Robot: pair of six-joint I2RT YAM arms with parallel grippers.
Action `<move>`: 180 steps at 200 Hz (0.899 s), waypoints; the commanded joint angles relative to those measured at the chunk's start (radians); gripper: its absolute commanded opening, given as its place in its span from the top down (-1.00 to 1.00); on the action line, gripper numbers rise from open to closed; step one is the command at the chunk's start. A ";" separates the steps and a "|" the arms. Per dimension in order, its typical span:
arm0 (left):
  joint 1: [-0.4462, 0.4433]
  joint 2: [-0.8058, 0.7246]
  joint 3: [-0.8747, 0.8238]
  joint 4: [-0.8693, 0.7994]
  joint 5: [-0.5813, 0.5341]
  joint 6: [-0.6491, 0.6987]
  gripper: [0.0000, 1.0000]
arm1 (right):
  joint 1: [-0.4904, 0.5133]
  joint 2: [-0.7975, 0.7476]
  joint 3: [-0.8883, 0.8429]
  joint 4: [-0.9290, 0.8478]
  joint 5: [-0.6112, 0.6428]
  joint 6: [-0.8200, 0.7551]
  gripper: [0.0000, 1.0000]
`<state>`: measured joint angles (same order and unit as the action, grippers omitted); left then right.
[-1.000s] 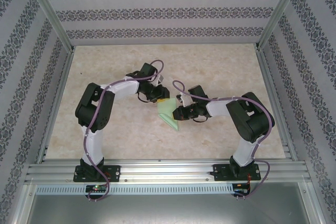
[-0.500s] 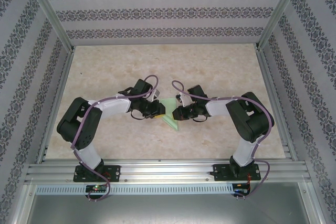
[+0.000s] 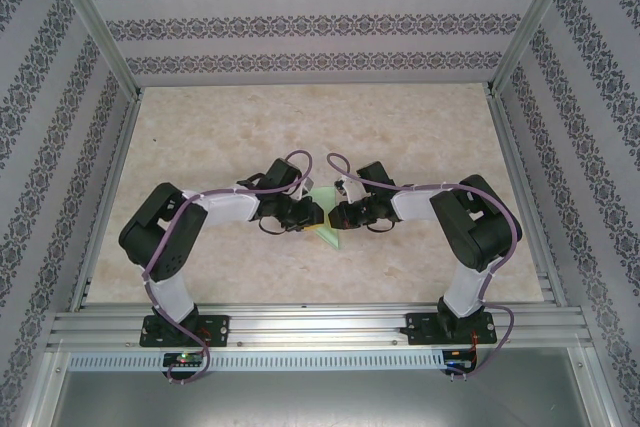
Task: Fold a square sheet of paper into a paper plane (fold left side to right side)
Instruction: Third fold the triangle at the center of the table.
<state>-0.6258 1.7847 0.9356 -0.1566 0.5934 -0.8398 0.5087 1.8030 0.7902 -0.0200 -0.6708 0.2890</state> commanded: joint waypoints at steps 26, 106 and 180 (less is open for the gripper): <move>-0.012 0.028 -0.019 0.026 -0.029 0.002 0.57 | 0.034 0.061 -0.003 -0.022 0.046 -0.033 0.80; -0.011 0.044 -0.031 0.026 -0.042 0.008 0.58 | 0.037 0.072 0.007 -0.031 0.050 -0.038 0.80; -0.011 0.039 -0.015 0.030 -0.050 -0.002 0.55 | 0.037 0.067 0.024 -0.046 0.051 -0.039 0.79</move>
<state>-0.6296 1.8233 0.9127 -0.1463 0.5678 -0.8398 0.5106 1.8095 0.8101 -0.0536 -0.6708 0.2855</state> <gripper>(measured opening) 0.217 0.112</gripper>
